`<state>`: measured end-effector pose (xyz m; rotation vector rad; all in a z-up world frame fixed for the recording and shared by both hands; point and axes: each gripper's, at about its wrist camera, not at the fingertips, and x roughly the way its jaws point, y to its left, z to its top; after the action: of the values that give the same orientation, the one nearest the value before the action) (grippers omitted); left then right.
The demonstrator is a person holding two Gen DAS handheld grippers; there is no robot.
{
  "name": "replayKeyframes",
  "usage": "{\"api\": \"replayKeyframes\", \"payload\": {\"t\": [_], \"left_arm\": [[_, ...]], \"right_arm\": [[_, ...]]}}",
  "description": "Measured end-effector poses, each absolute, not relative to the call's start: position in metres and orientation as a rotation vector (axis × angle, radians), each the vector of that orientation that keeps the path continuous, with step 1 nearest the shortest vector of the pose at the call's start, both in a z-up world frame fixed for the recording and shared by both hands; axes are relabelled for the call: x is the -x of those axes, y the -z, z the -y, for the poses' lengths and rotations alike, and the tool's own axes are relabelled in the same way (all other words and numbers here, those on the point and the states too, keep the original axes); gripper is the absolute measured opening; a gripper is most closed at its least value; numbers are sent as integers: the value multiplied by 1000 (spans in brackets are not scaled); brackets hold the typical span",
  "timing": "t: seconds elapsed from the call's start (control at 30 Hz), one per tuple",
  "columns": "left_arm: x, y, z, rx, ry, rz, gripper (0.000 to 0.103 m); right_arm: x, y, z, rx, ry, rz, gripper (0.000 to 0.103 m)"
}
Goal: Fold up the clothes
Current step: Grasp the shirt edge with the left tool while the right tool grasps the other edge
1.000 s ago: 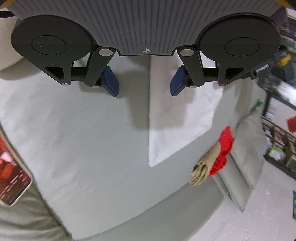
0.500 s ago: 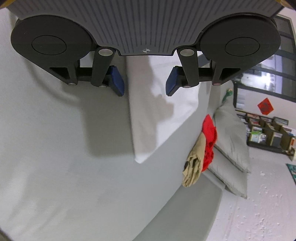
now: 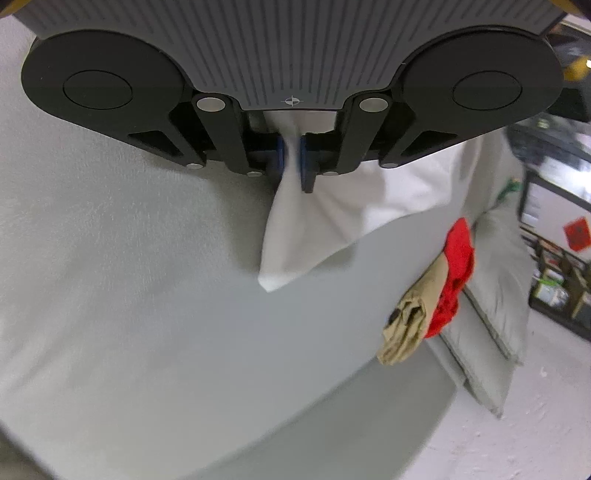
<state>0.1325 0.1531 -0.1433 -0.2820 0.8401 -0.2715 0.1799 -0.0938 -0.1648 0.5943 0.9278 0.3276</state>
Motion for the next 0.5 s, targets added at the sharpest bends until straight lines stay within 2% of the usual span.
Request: {"api": "replayKeyframes", "payload": {"t": [0.13,0.27,0.5], "left_arm": [[-82,103,-114,102,298,-669,9],[-10,64,-95,38,371,-509,9],[62,43,-47,32,554,-440,9]], "right_arm": [[-140,122,84,-452,-305,-770,5],[-78,80,102,-417,-281,-624,5],[47,29,161,-400,-204,-444,5]]}}
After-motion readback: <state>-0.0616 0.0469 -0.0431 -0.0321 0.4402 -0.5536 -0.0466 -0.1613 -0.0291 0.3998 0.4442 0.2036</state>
